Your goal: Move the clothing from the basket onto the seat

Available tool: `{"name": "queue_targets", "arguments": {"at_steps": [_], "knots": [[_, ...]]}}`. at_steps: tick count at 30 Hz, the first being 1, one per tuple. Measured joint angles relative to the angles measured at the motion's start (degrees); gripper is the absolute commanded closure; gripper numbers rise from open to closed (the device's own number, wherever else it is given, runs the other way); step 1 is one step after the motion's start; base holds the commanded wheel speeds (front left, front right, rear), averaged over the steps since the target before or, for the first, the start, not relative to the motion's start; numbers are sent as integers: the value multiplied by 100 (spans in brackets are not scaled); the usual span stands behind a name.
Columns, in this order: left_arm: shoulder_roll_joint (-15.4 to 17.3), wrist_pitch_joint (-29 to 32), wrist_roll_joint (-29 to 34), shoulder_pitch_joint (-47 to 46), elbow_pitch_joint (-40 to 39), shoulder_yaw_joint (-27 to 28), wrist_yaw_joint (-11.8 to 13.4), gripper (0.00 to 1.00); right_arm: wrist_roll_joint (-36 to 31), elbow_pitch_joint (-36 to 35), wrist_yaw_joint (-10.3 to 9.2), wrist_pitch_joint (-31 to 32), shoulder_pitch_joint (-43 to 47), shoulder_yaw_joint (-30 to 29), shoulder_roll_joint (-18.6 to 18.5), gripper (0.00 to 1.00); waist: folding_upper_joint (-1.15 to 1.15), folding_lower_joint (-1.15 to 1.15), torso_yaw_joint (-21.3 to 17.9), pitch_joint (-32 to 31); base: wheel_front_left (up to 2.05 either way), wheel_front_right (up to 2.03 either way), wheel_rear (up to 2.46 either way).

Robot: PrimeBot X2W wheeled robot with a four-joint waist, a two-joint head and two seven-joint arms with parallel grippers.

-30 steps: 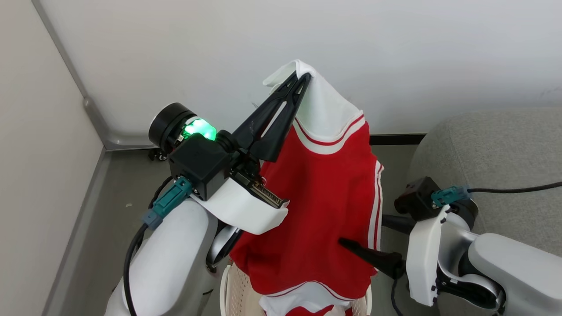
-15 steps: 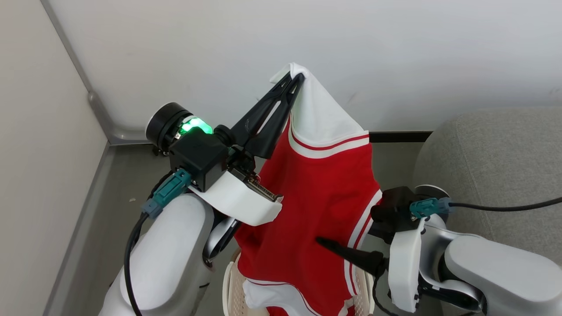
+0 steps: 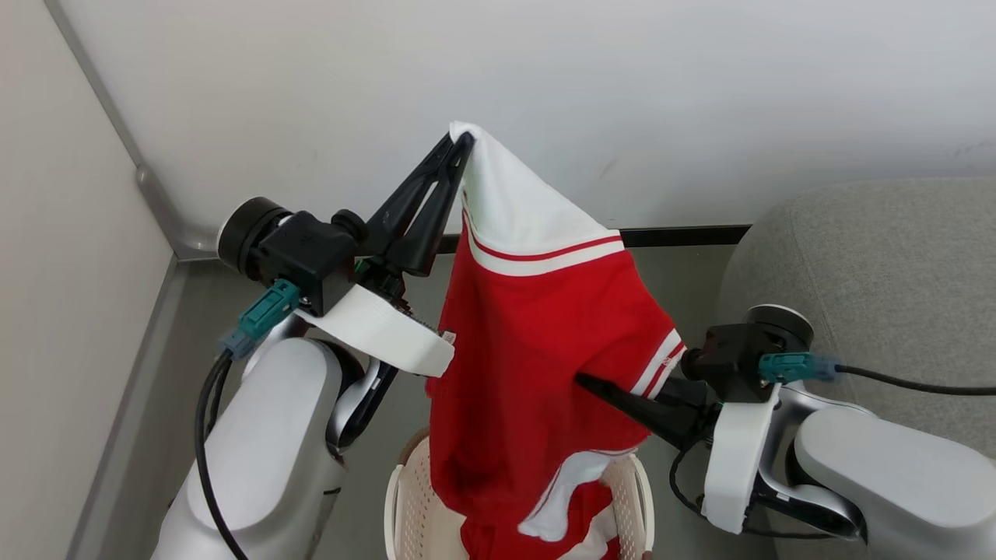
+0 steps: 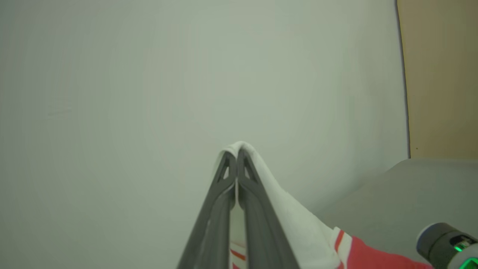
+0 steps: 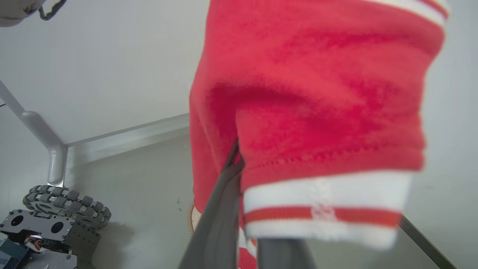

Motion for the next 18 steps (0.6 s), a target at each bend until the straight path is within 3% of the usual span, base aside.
{"name": "queue_targets", "arguments": {"at_steps": [13, 14, 16, 17, 18], "knots": [[138, 5, -193, 255, 899, 167, 74, 100, 218, 29, 1, -747, 10, -37, -15, 100, 0, 0, -229, -8, 0, 0, 0], [140, 10, -202, 257, 954, 178, 79, 92, 275, 41, 0, -787, 10, -81, -21, 100, 0, 0, -251, -9, 0, 0, 0], [143, 10, -225, 286, 1020, 201, 90, 53, 339, 97, 0, -823, 10, -202, -45, 100, 0, 0, -292, -12, 0, 0, 0], [142, 29, -244, 320, 1066, 207, 90, 25, 349, 152, 0, -846, 8, -274, -64, 100, 0, 0, -313, -14, 0, 0, 0], [145, 55, -243, 364, 1118, 207, 90, 5, 358, 219, 0, -850, 9, -341, -94, 100, 0, 0, -334, -15, 0, 0, 0]]}}
